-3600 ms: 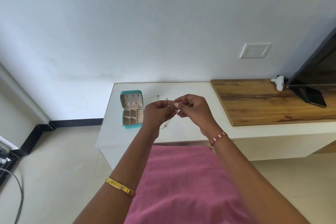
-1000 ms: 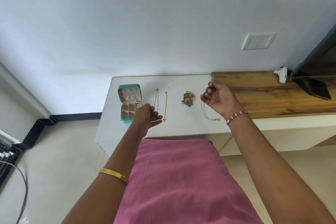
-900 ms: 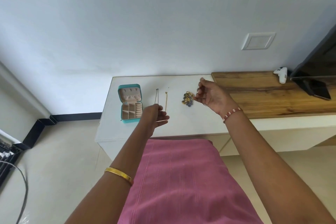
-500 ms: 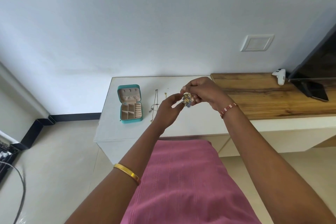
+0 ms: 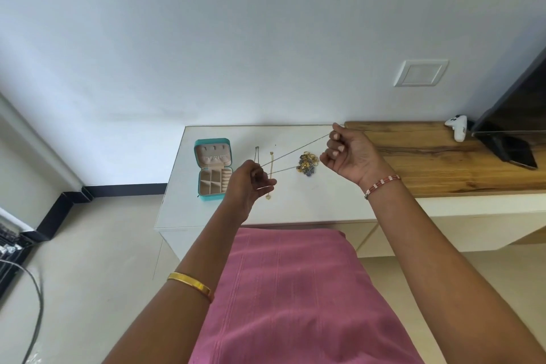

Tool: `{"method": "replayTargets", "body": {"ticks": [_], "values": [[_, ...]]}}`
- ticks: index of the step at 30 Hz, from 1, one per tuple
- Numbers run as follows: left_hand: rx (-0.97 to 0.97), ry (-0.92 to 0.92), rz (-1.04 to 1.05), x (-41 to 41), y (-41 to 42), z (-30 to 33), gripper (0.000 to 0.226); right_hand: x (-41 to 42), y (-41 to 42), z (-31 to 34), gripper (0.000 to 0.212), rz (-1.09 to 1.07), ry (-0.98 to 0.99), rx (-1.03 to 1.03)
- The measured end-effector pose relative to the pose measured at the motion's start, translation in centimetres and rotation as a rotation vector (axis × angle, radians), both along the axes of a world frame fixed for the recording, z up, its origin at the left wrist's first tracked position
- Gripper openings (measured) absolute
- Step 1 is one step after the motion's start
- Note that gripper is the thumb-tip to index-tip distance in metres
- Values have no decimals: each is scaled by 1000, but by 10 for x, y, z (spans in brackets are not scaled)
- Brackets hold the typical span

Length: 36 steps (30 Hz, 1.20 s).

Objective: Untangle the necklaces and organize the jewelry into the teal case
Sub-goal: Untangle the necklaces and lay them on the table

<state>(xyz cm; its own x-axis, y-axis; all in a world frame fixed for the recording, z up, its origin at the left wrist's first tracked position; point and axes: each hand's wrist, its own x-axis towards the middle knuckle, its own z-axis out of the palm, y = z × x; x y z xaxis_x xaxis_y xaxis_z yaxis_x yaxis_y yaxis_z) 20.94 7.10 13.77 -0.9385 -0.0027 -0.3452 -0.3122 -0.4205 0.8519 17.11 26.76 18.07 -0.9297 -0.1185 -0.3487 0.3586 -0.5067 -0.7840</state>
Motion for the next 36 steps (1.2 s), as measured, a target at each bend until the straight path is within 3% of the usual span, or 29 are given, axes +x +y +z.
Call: {"method": "replayTargets", "body": {"ticks": [4,7,11,16,21,32,36], "values": [[98,-40,13,0,2,-1,24,-2,-1,-8,36,-31,14,-22],[55,-52,-36,0,-2,-8,19,-2,2,-9,32,-61,53,54],[-115,15,-190,4,-13,-18,13,-2,9,-4,19,-59,164,162],[-509,135,-310,6,-14,-22,24,0,7,-2,14,-28,234,114],[-610,203,-296,5,-10,-23,26,6,8,0,32,79,235,7],[-1089,324,-70,1,-8,-30,14,4,-1,-1,50,52,353,430],[-1103,346,-49,5,-6,-32,12,4,-7,-3,52,-2,382,581]]}}
